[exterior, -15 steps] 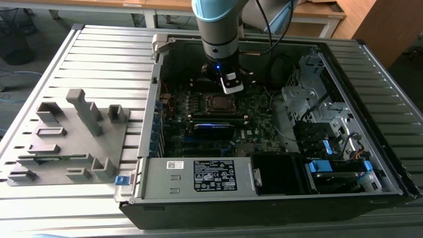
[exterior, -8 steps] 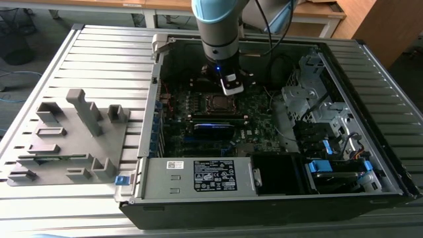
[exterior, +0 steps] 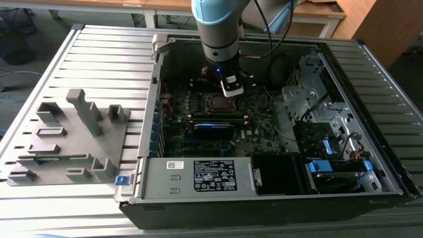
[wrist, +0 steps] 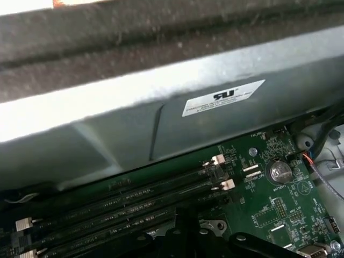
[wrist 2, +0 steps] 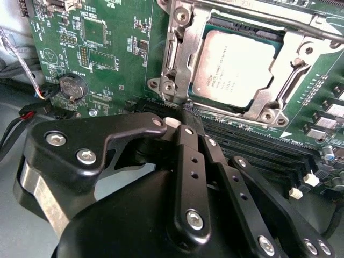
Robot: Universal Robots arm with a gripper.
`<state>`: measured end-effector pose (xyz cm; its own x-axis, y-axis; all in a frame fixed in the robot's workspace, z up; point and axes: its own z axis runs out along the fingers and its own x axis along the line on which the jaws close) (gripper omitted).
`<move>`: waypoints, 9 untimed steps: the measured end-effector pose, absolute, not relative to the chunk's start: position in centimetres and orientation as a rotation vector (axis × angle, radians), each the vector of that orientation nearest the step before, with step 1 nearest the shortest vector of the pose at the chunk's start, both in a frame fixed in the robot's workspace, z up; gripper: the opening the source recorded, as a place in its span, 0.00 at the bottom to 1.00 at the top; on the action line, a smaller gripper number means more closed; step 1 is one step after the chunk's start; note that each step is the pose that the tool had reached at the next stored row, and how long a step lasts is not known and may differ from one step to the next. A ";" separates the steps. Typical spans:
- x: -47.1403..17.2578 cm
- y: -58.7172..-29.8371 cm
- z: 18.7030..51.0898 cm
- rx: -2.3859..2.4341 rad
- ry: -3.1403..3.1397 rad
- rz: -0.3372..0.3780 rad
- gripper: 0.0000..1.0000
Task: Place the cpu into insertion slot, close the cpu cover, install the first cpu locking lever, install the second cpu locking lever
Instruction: 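Install the first cpu locking lever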
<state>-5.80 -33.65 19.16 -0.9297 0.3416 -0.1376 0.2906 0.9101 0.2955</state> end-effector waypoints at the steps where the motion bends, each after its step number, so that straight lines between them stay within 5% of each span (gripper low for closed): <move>1: -5.8 -33.7 19.1 0.482 2.886 0.404 0.10; 9: -5.8 -33.7 19.0 0.482 2.886 0.404 0.10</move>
